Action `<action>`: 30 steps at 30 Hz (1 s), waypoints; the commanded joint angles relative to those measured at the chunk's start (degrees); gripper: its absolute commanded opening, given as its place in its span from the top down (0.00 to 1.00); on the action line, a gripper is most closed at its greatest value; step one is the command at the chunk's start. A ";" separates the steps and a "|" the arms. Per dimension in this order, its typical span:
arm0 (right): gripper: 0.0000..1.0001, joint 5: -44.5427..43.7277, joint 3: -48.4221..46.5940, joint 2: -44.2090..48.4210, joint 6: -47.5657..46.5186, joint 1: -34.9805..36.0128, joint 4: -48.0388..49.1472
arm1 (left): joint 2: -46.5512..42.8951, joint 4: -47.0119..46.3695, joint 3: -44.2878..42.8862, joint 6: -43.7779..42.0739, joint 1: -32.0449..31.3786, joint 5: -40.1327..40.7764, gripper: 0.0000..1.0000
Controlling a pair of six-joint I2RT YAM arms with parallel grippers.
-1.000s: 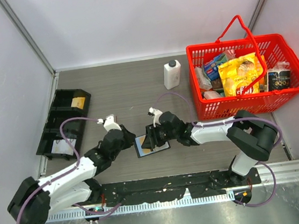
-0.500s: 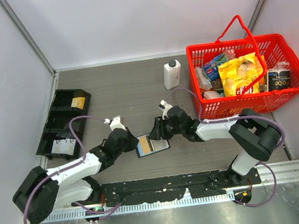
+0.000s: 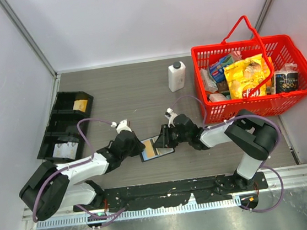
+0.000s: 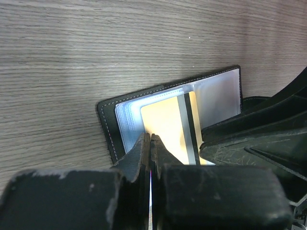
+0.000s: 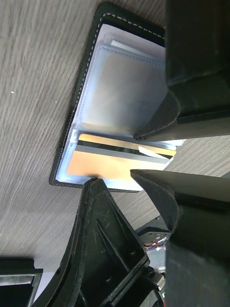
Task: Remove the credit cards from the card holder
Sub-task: Remove the credit card from the card holder.
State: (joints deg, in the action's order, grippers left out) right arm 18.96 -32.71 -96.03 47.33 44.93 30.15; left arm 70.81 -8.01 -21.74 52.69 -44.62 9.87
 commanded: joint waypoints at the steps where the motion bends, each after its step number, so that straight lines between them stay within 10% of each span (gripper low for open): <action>1: 0.66 -1.12 1.42 -0.04 1.80 -0.10 5.09 | 0.74 -0.43 -1.91 1.63 -0.20 0.85 1.00; 24: 0.75 1.87 6.08 -6.80 9.00 -0.72 22.22 | 0.56 -0.60 1.26 5.41 2.78 -0.46 1.00; 30: 0.99 1.78 7.92 -6.63 9.97 -1.86 24.52 | -0.05 -0.51 1.70 5.67 3.14 -0.29 1.00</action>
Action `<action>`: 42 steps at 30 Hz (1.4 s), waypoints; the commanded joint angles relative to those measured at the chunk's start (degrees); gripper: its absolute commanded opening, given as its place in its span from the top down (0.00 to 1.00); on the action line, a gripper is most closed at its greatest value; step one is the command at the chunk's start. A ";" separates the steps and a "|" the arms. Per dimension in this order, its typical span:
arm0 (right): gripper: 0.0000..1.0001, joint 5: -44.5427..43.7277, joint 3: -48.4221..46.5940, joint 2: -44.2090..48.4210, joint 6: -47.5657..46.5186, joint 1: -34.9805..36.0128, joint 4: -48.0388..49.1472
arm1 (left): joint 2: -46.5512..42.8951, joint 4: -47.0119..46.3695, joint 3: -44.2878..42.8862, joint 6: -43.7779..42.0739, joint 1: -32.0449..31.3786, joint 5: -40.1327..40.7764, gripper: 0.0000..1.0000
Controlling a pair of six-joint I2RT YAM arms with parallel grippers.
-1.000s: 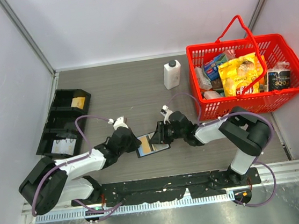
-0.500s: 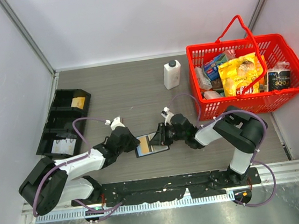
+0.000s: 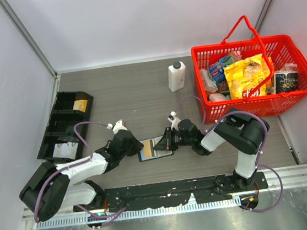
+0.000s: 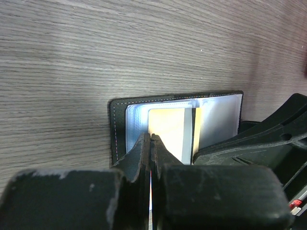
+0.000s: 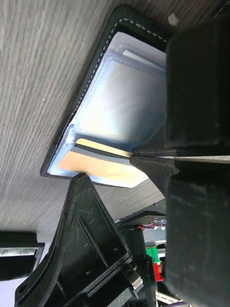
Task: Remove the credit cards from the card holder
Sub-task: Remove the credit card from the card holder.
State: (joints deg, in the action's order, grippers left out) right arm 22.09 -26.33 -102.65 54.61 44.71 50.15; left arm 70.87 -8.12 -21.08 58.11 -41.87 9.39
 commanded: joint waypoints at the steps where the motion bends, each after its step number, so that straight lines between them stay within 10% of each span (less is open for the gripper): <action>1: 0.99 -1.34 1.72 0.26 2.61 -1.82 4.60 | -0.03 -0.41 1.13 0.25 0.56 0.11 1.00; 27: 0.94 -3.54 0.22 6.50 -1.87 -3.40 -7.17 | -7.41 1.09 -0.98 -3.79 -0.23 -1.56 0.99; 42: 0.92 -3.63 -0.13 6.67 -2.23 -3.49 -7.61 | 7.35 4.78 -7.49 -3.18 -1.55 -5.09 1.00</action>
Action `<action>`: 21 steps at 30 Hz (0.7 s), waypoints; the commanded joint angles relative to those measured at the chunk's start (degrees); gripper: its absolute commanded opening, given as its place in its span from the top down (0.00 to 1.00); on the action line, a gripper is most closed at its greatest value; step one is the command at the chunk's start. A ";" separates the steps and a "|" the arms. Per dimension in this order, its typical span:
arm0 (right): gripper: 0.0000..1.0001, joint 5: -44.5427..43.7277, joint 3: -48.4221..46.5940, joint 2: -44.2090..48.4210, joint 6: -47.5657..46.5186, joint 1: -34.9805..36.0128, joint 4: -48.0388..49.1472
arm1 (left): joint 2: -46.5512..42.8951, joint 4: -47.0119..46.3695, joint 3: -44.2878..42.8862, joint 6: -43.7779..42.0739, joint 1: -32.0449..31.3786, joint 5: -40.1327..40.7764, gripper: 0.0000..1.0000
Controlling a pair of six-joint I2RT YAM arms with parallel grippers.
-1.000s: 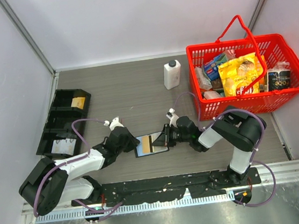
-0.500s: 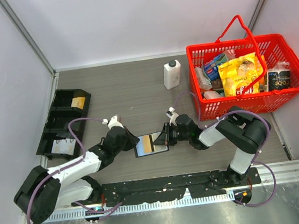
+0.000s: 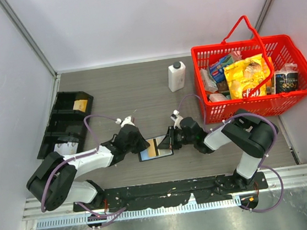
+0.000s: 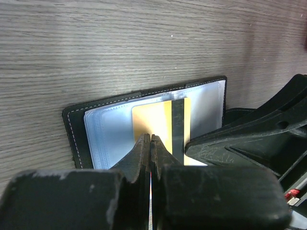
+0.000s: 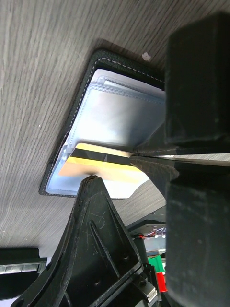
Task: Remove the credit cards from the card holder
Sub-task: Remove the credit card from the card holder.
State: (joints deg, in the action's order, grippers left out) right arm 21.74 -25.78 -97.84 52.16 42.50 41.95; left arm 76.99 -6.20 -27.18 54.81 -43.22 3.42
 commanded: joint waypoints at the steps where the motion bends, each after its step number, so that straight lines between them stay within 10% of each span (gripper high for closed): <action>1: 0.90 -3.28 -0.76 1.78 0.22 -1.19 0.58 | 1.14 3.38 -1.12 0.73 -0.20 1.41 1.00; 8: 0.69 -2.40 -1.64 0.46 0.48 -1.11 0.94 | 0.88 2.86 1.60 3.72 2.79 0.63 1.00; 21: 0.67 0.06 -3.22 -3.85 1.45 -0.58 4.36 | 3.08 0.22 3.10 4.96 4.37 -2.28 1.00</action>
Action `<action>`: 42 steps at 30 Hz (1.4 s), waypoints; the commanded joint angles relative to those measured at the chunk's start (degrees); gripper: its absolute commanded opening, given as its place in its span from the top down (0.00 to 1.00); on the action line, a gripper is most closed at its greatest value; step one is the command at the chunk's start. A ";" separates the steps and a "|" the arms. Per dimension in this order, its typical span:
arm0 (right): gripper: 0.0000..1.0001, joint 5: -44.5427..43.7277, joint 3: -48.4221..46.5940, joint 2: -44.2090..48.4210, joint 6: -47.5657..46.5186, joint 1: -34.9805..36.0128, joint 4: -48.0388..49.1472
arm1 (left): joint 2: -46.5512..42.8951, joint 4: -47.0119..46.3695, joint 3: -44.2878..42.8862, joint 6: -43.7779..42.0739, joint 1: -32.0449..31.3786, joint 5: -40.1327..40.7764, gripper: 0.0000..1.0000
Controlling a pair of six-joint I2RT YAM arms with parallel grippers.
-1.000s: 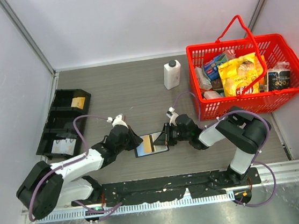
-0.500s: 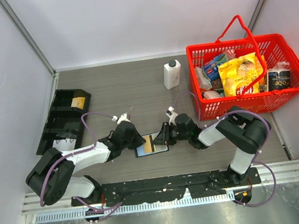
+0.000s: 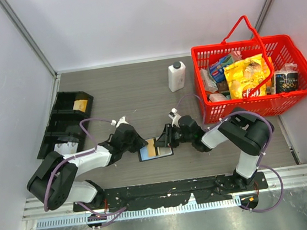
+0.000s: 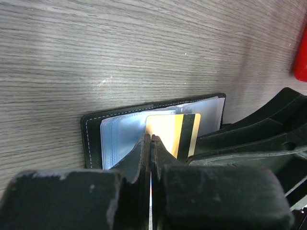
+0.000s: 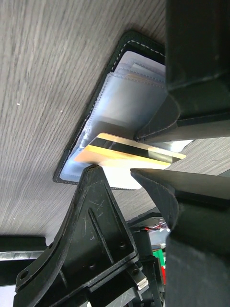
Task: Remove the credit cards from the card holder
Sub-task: Remove the credit card from the card holder.
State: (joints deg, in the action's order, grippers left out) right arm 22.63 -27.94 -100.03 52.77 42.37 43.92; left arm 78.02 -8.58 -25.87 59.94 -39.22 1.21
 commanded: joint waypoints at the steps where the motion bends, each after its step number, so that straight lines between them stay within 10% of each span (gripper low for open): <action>1: 0.68 -0.92 -0.97 -1.57 1.01 -0.45 2.66 | 2.05 2.60 1.79 -0.26 0.46 -0.07 1.00; 8: 0.99 -2.50 0.08 3.08 0.67 -0.53 0.03 | -1.72 1.99 2.31 -1.58 0.37 0.37 1.00; 21: 0.99 -8.83 -0.70 19.41 -4.08 -1.77 -24.92 | -9.54 1.19 3.29 -5.35 -0.94 3.96 0.94; 25: 0.99 -12.34 -6.93 24.78 -5.75 -1.85 -37.22 | -16.13 3.65 0.74 -13.60 -3.84 8.88 0.77; 33: 0.99 -17.62 -20.90 28.93 -5.32 -1.85 -56.92 | -25.72 1.99 -2.87 -37.84 -7.71 13.02 0.01; 42: 0.98 -16.31 -32.34 27.70 -2.41 -1.85 -64.92 | -26.08 1.20 -8.93 -57.90 -20.35 21.63 0.00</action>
State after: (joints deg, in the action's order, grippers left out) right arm 7.49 -55.55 -73.38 48.56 40.73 -16.64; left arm 51.94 -4.91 -31.55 15.64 -53.93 16.49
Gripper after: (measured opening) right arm 0.028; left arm 0.995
